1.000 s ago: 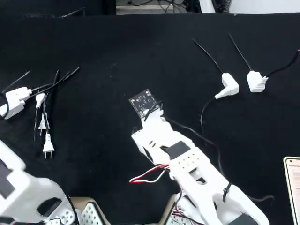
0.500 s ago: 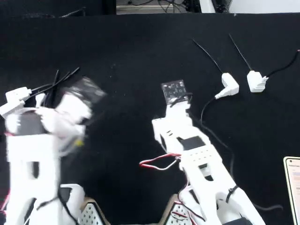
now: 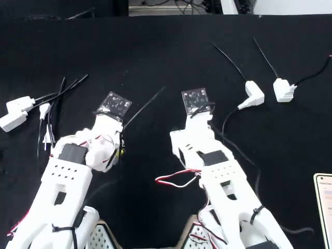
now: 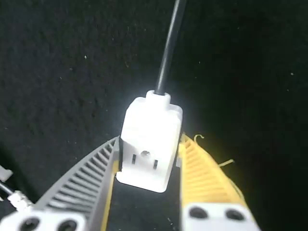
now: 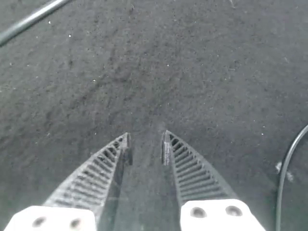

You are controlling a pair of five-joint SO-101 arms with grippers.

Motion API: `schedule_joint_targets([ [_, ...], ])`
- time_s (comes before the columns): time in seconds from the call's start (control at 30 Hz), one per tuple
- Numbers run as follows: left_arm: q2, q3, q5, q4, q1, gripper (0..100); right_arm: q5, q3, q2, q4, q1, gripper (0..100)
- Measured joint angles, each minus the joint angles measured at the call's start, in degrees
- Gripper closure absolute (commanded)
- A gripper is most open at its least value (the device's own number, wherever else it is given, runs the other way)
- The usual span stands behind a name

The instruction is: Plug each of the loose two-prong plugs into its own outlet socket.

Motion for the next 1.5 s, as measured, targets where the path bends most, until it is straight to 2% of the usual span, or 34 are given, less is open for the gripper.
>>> schedule_joint_targets([
  [0.3, -0.5, 4.0, 0.9, -3.3, -4.2, 82, 0.0, 0.0, 0.0, 0.0, 0.3, 89.4],
  [0.5, -0.5, -2.7, 1.0, 3.2, -8.5, 81, 0.0, 0.0, 0.0, 0.0, 0.3, 89.4],
  [0.6, -0.5, -3.2, -0.3, 6.6, -8.4, 76, 0.0, 0.0, 0.0, 0.0, 0.3, 89.4],
  [0.77, -0.5, -3.2, -1.8, 8.0, -6.9, 76, 0.0, 0.0, 0.0, 0.0, 0.3, 89.4],
  [1.03, -0.6, -2.6, -2.5, 7.3, -6.9, 76, 0.0, 0.0, 0.0, 0.0, 0.3, 89.4],
  [1.27, -0.6, 1.1, -10.1, 7.1, -6.9, 76, 0.0, 0.0, 0.0, 0.0, 0.3, 89.4],
  [1.5, -0.6, 9.0, -11.0, -0.9, -6.7, 76, 0.0, 0.0, 0.0, 0.0, 0.3, 89.4],
])
